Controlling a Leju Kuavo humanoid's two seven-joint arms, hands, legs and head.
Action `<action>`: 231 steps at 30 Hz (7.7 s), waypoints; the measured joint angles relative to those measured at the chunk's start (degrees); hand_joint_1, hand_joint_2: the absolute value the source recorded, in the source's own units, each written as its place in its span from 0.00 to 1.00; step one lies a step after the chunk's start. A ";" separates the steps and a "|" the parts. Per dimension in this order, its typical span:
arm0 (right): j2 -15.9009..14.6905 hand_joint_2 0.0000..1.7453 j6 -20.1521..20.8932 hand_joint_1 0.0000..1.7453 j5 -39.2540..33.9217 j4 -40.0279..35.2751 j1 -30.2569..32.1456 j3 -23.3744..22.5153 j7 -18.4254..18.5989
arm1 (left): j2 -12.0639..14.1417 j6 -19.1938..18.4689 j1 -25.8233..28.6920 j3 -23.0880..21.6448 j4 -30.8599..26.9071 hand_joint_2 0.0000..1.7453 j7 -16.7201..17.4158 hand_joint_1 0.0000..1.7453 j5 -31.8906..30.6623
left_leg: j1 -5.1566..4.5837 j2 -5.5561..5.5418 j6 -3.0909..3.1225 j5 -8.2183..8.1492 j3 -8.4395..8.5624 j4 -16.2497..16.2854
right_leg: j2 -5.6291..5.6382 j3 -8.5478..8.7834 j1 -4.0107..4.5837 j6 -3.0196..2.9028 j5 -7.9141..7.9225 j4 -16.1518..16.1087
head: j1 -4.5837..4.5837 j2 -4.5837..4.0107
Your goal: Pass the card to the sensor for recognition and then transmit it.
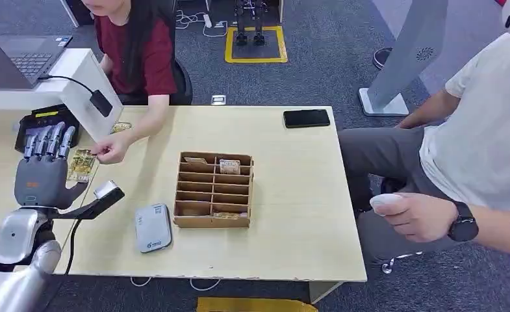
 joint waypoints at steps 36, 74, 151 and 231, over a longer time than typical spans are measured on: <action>0.02 1.00 -1.62 0.00 0.98 0.04 -0.02 0.00 -0.83 | -2.78 0.28 2.03 5.73 2.34 1.00 -4.33 1.00 9.96 | 0.01 -0.01 0.00 0.01 -0.03 0.00 | -0.03 0.00 0.00 0.00 0.00 0.00 | -0.02 0.00; 0.28 1.00 -2.69 0.00 2.10 0.07 0.09 -1.33 -1.49 | -0.28 -33.40 17.89 4.33 -5.42 1.00 -1.97 1.00 66.16 | 0.02 0.02 -0.03 -0.02 -0.13 -0.01 | 0.00 -0.10 0.00 0.02 -0.05 0.01 | 0.04 0.00; 1.09 1.00 -1.79 0.00 4.39 0.33 -0.69 -0.87 0.15 | -19.85 -2.90 6.86 -0.33 8.48 1.00 -0.83 1.00 21.72 | -0.04 -0.02 0.06 0.04 -0.15 0.00 | -0.07 -0.10 -0.07 0.10 0.02 -0.02 | 0.02 0.00; 2.95 1.00 -3.02 0.00 5.27 0.33 -0.86 -0.87 0.33 | -17.11 -16.57 5.95 1.20 8.89 1.00 -0.96 1.00 38.74 | -0.03 -0.03 0.08 0.07 -0.14 -0.01 | -0.11 -0.06 -0.07 0.06 0.05 0.00 | 0.05 0.00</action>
